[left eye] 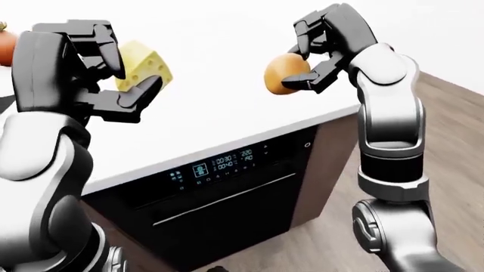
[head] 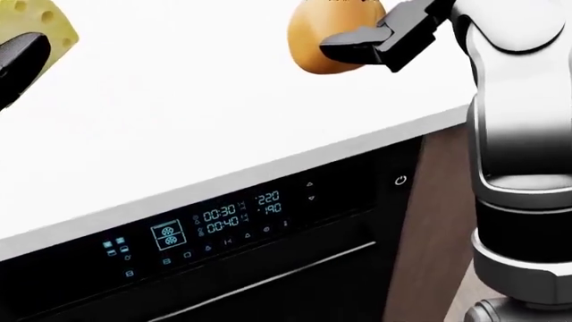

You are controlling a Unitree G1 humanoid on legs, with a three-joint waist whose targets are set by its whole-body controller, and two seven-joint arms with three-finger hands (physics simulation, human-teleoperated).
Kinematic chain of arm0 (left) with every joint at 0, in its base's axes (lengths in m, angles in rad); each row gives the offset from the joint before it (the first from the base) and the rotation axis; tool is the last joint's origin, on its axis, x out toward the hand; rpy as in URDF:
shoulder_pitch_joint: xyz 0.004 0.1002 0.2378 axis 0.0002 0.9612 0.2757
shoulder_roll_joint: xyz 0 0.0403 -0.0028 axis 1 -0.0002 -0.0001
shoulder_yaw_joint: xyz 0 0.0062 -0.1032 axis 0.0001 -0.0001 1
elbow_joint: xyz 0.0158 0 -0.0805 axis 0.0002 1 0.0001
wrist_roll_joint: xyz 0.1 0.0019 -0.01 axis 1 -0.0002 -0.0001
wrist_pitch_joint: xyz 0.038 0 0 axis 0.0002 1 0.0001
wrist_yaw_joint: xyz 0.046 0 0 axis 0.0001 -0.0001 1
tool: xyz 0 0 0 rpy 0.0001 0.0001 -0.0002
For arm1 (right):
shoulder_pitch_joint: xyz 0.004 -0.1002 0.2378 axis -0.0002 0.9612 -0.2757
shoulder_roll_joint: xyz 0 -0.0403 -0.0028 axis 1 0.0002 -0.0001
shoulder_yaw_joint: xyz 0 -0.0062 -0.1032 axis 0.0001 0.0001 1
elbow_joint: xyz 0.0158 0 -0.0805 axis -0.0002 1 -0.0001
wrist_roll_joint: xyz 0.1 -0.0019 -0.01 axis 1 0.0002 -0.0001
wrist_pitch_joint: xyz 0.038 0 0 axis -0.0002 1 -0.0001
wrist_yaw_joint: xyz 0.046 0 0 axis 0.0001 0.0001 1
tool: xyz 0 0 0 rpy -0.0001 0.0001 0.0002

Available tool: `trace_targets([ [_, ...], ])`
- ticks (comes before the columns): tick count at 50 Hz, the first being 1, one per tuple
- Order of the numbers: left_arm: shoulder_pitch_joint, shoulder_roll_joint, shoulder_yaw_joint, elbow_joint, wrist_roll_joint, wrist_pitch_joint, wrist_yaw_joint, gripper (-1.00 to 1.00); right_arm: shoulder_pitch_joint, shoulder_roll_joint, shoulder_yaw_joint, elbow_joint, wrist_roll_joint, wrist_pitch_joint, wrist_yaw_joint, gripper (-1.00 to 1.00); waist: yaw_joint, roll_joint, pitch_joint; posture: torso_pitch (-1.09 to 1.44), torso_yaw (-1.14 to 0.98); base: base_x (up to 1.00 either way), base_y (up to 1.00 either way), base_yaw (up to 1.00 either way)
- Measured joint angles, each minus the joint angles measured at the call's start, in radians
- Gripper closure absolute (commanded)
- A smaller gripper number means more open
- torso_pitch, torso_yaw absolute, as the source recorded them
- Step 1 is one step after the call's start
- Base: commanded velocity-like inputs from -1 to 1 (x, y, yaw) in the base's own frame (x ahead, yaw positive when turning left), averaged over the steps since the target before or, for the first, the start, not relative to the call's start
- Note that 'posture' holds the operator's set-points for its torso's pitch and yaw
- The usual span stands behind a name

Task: Place the bread and cheese on the cutting board.

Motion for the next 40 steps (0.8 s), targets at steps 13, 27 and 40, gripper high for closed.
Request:
trace_targets([
  [13,0.0,0.005,0.002,0.003,-0.012,0.008,0.006,1.0,0.004,0.007,0.0,-0.003,-0.011,-0.005,0.004,1.0,-0.009,0.044,0.006,0.0,0.0,0.0,0.99,0.0],
  [27,0.001,0.012,0.016,0.003,-0.001,0.0,0.017,1.0,0.004,0.017,0.001,-0.007,0.023,0.003,-0.001,1.0,-0.01,0.097,0.009,0.0,0.0,-0.06,0.39,0.0],
  [40,-0.003,0.01,0.016,-0.006,-0.011,-0.013,0.016,1.0,0.0,0.003,-0.008,-0.031,0.041,0.001,-0.018,1.0,0.015,-0.01,0.026,0.0,0.0,-0.23,-0.03,0.0],
])
